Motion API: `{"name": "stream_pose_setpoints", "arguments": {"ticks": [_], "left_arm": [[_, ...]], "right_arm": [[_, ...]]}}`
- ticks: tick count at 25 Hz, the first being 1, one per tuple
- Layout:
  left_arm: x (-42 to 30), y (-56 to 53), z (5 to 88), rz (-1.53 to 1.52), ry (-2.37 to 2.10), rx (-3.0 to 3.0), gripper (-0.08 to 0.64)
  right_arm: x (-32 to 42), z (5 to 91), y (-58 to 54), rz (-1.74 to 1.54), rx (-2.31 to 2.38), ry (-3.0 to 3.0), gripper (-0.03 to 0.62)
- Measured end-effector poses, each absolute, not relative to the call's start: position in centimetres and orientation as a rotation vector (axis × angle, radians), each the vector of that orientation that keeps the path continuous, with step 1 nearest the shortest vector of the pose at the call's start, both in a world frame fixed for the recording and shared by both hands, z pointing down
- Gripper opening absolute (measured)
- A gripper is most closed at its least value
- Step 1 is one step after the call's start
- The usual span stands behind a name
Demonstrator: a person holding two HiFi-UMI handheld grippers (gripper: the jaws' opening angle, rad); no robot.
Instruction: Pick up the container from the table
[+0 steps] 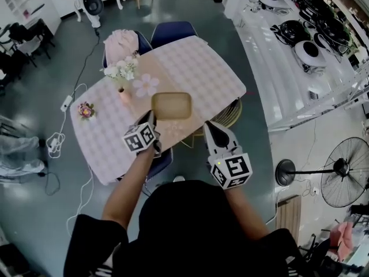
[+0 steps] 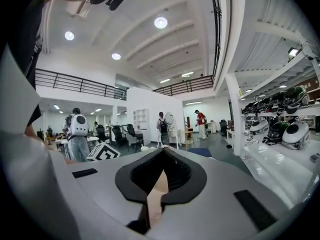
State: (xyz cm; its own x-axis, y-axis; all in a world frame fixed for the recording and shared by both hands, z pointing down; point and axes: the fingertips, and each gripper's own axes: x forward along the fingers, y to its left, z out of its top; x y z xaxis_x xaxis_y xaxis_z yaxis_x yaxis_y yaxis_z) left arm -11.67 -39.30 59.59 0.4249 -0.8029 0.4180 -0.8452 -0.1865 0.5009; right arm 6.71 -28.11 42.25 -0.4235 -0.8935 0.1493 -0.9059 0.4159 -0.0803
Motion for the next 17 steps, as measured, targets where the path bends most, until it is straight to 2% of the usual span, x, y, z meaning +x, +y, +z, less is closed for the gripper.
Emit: {"name": "stream_pose_setpoints", "arguments": {"ticks": [17], "left_arm": [[-8.6, -38.4, 59.0, 0.078, -1.338, 2.013, 0.015]], "right_arm": [[9.8, 41.6, -27.8, 0.216, 1.728, -2.529, -0.002]]}}
